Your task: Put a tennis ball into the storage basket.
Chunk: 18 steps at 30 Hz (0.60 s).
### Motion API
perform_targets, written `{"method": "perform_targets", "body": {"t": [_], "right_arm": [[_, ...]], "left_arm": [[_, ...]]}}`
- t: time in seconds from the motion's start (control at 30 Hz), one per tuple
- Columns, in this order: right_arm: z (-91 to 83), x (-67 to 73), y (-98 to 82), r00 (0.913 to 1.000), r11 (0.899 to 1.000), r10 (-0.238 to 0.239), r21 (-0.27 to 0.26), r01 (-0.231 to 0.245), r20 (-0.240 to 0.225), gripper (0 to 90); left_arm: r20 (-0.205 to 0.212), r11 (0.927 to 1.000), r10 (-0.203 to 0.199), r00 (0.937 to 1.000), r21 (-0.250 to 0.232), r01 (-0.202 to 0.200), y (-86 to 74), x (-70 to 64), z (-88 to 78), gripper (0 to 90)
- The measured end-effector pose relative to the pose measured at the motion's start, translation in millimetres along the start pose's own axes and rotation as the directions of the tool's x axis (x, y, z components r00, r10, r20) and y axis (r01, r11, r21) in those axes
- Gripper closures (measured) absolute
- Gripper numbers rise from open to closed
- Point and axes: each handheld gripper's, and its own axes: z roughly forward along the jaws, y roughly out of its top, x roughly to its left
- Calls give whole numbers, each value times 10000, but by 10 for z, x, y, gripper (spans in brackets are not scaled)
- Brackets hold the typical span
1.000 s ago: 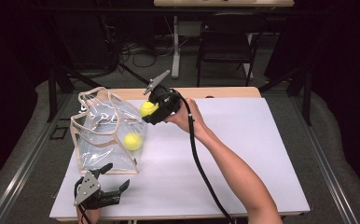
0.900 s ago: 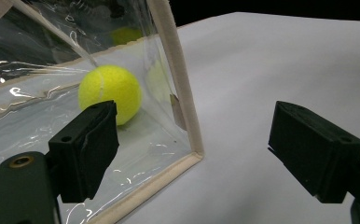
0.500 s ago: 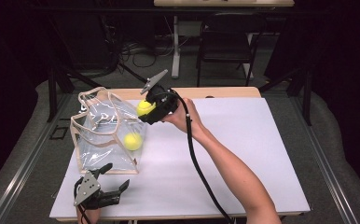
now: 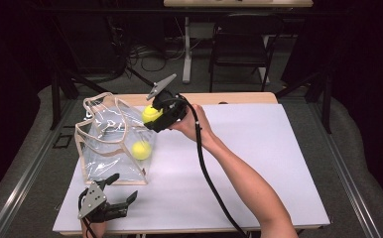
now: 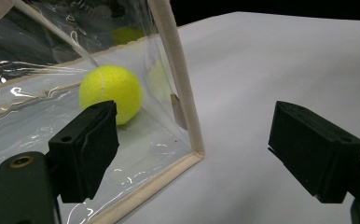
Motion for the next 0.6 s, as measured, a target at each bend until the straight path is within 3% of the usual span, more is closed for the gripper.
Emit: {"method": "perform_targets", "body": {"t": [0.6], "right_arm": [[11,52,52,9999,9994,-120,-311,119,-32,264]], "left_arm": [[-1,10000,12,10000,-4,-12,1,-1,0,158]]}}
